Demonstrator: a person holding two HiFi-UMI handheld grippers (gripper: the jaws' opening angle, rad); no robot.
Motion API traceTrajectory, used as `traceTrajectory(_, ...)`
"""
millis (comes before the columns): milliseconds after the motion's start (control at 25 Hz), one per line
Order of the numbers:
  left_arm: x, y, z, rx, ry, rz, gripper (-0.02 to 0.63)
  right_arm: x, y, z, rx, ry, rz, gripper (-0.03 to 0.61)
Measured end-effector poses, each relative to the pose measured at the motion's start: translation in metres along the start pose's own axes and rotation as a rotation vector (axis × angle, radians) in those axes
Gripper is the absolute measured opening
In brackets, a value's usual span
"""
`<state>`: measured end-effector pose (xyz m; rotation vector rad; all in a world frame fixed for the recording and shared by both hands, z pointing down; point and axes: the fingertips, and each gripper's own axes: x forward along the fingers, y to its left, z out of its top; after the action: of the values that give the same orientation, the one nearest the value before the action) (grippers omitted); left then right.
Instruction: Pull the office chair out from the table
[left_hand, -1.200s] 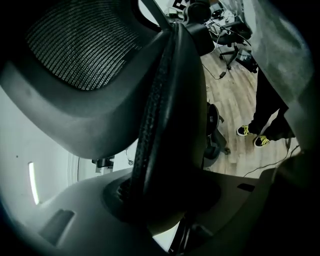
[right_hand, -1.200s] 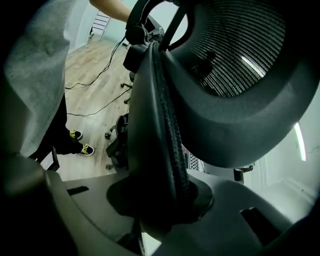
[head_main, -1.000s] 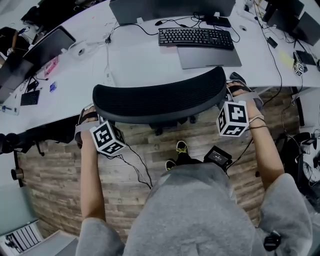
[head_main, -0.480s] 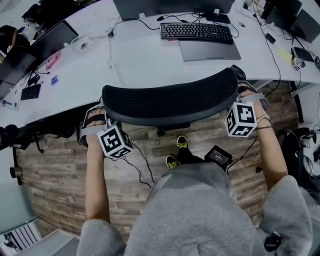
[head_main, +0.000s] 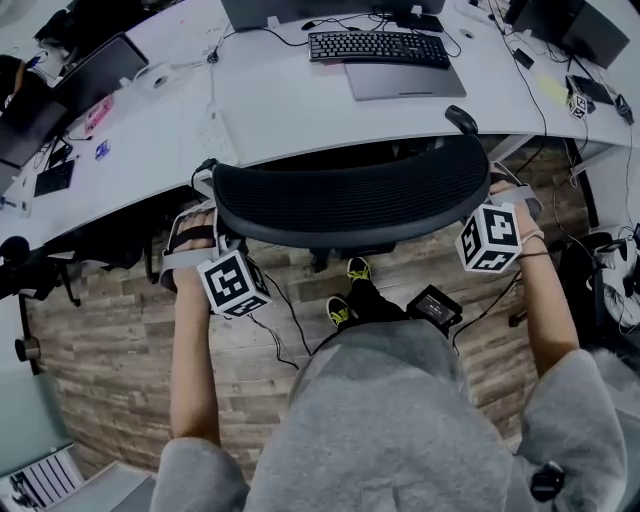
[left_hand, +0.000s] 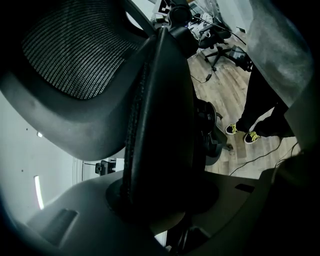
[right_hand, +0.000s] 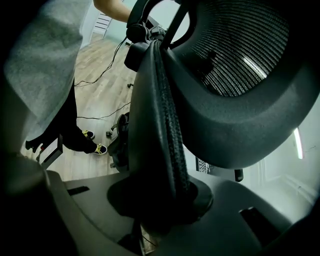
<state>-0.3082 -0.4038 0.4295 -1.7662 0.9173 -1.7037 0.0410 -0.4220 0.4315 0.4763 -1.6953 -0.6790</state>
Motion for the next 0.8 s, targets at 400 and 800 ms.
traceTrajectory(400, -0.028, -0.027, 0.010, 0.012, -0.023, 0.004, 0.155, -0.034, 0.038, -0.005, 0.024, 0.021, -0.002, 0.101)
traceTrajectory(800, -0.047, -0.043, 0.018, 0.019, -0.013, -0.009, 0.155, -0.050, 0.055, -0.011, 0.025, 0.011, -0.016, 0.101)
